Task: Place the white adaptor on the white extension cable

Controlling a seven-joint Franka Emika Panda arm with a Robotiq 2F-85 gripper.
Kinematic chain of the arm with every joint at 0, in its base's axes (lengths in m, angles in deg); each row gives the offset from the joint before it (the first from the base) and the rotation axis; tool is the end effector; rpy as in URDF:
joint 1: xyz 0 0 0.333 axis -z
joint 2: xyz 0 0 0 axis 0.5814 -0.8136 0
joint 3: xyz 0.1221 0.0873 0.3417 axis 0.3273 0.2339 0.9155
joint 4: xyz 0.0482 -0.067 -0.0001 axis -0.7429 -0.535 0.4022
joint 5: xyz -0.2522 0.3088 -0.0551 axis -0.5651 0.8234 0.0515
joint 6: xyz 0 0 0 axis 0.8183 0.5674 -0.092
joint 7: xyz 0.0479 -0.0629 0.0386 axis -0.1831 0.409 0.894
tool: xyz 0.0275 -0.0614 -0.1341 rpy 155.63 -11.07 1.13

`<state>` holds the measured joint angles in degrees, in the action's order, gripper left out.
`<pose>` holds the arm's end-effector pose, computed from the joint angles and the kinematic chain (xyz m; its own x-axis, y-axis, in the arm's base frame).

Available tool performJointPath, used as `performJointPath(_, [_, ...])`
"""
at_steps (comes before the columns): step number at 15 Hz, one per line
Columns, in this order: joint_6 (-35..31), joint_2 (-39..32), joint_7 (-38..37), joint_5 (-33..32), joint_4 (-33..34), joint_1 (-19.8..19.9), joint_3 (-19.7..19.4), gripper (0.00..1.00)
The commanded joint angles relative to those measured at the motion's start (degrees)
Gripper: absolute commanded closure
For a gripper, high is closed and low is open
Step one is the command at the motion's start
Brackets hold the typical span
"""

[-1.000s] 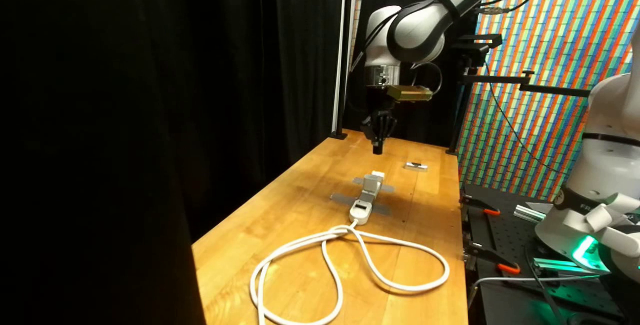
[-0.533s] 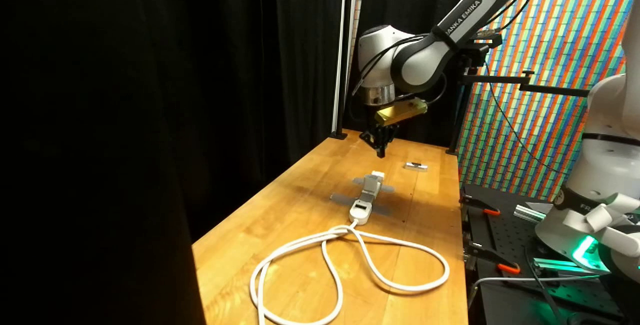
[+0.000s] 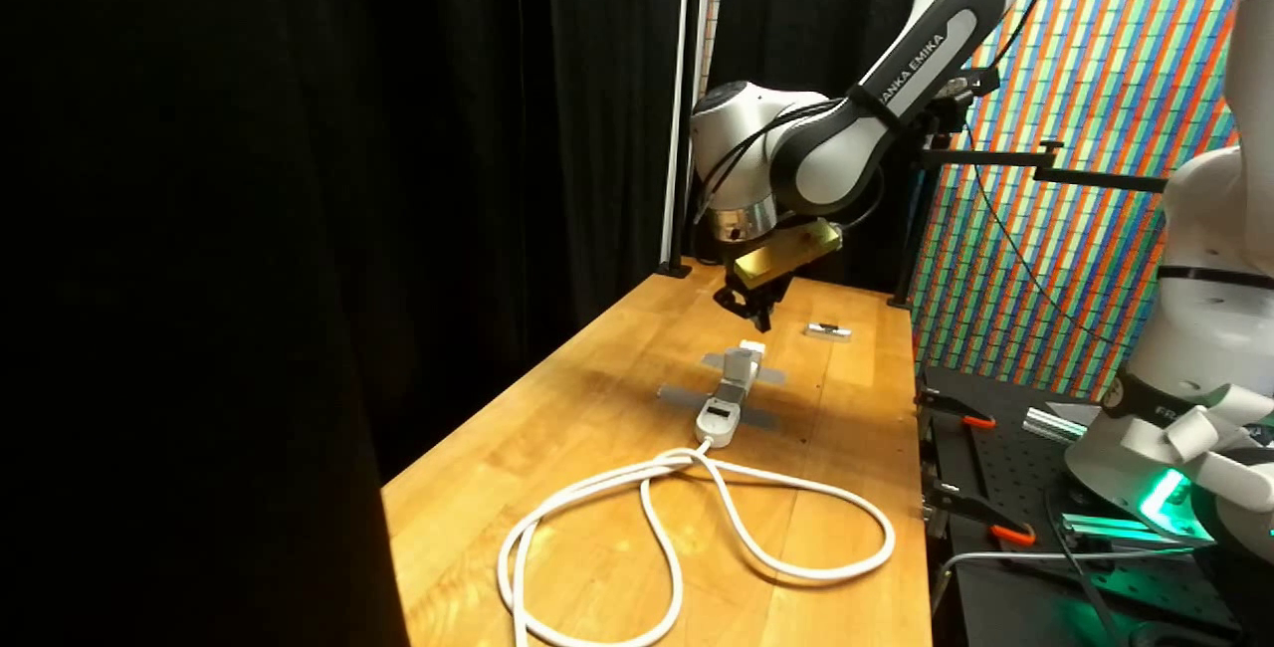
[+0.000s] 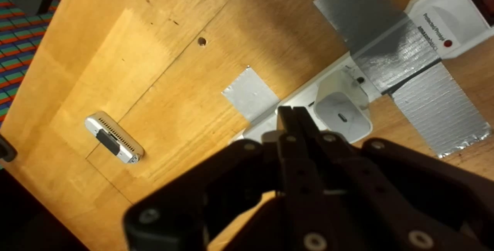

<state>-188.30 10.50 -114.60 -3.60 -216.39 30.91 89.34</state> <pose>0.5191 0.0130 0.2488 0.7520 -0.6561 0.0639 -0.6293 -0.6857 0.3658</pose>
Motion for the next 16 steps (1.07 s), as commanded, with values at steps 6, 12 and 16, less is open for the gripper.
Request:
performJointPath(6, [-0.8, -4.7, 1.0, -0.9, 4.5, -1.6, -1.1, 0.93])
performJointPath(12, [-3.1, -6.7, 2.6, 0.2, 5.7, -1.5, -1.3, 0.93])
performJointPath(16, [-4.6, -7.6, 3.7, 1.1, 5.6, -1.3, -1.4, 0.94])
